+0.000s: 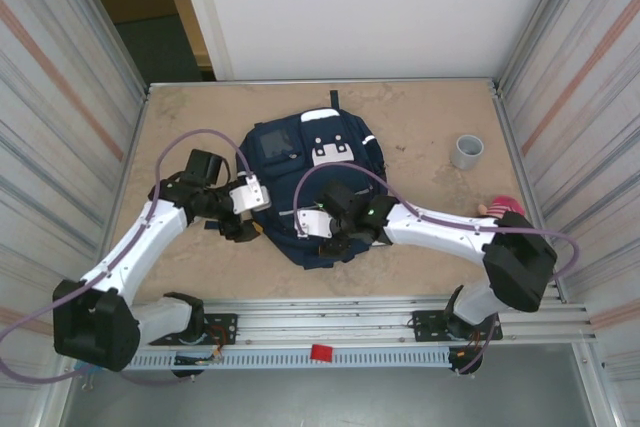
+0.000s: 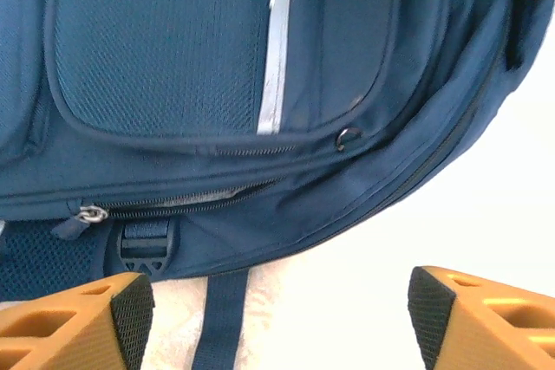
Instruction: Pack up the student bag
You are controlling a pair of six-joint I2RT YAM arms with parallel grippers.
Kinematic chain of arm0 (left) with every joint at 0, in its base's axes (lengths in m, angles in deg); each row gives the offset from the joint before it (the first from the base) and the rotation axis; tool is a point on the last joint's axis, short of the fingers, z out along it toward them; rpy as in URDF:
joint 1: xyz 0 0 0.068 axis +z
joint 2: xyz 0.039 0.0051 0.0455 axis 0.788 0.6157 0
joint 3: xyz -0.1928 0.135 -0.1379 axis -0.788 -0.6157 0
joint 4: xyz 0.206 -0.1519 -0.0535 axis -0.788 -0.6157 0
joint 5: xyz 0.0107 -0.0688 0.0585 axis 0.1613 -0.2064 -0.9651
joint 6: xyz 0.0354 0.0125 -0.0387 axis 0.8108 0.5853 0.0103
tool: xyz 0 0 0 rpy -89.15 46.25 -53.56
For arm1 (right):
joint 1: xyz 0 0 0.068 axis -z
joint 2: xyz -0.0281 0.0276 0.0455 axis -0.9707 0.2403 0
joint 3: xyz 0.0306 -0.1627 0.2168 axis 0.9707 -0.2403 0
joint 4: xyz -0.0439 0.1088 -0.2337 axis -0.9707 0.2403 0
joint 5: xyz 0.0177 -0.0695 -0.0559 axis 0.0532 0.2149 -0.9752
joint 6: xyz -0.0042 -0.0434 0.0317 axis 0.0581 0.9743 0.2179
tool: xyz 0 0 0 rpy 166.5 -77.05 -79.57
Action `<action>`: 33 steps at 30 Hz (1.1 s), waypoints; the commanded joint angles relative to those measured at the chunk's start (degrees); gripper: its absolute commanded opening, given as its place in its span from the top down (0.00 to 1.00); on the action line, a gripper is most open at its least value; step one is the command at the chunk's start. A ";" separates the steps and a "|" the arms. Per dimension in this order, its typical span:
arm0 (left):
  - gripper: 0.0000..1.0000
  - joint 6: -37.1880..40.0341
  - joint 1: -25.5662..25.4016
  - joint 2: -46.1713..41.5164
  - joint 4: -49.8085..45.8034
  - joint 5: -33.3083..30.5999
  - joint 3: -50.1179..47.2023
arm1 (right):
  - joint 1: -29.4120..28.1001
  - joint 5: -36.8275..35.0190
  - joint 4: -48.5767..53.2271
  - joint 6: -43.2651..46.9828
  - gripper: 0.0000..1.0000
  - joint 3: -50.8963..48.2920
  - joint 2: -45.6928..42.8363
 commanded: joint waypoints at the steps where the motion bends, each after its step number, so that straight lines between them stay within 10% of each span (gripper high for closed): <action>1: 0.21 3.99 0.48 2.15 4.62 -4.81 -0.35 | 0.30 -2.55 -0.72 4.38 0.25 2.20 1.74; 7: 0.21 3.49 1.56 6.77 9.87 -11.29 -0.10 | -0.56 -8.07 -1.86 5.47 0.68 0.69 -0.10; 13: 0.21 6.03 6.41 10.43 13.21 -5.30 2.04 | -0.88 -6.17 -0.65 5.45 0.83 -0.27 -7.74; 33: 0.21 17.26 5.60 30.96 8.39 -1.79 14.88 | -0.01 -4.31 -0.70 5.61 0.76 -1.65 -9.93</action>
